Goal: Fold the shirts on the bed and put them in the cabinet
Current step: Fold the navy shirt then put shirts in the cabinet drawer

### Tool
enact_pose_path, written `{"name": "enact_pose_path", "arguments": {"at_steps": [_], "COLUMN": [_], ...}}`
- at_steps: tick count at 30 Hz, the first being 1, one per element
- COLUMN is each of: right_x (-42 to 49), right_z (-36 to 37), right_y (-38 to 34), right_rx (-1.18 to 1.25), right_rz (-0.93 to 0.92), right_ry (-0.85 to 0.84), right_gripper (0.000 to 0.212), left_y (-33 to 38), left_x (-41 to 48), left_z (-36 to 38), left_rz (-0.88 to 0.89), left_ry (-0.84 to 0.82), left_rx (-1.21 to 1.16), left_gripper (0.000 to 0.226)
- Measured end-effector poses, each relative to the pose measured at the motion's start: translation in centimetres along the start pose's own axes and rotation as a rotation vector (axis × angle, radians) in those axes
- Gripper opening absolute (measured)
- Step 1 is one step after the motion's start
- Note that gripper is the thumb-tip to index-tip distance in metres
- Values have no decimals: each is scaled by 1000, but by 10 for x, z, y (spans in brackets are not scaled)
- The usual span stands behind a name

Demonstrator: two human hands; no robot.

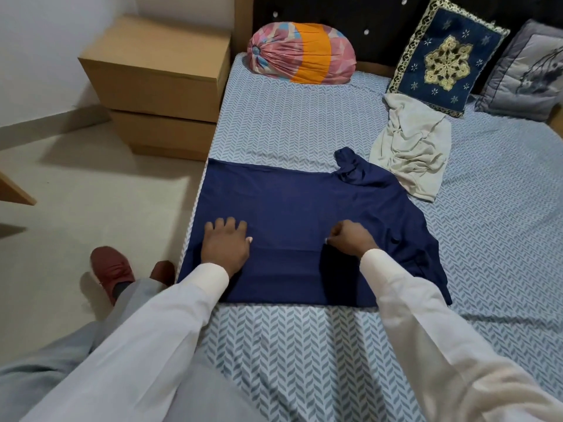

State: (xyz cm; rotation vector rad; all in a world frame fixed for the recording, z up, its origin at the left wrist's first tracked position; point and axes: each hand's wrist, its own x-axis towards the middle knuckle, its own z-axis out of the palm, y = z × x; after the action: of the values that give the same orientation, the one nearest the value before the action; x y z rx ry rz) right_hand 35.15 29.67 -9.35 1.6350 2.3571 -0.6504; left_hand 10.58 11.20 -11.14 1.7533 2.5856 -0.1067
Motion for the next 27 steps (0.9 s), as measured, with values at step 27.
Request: {"name": "enact_pose_path", "arguments": {"at_steps": [27], "right_x": [78], "right_z": [-73], "right_y": [13], "right_rx": [153], "right_rz": [-4], "right_ry": [484], "right_gripper": [13], "left_y": [-117], "left_x": [150], "left_z": [-36], "left_rz": [181], "left_ry": [273], "left_rx": [-259], "left_gripper": [11]}}
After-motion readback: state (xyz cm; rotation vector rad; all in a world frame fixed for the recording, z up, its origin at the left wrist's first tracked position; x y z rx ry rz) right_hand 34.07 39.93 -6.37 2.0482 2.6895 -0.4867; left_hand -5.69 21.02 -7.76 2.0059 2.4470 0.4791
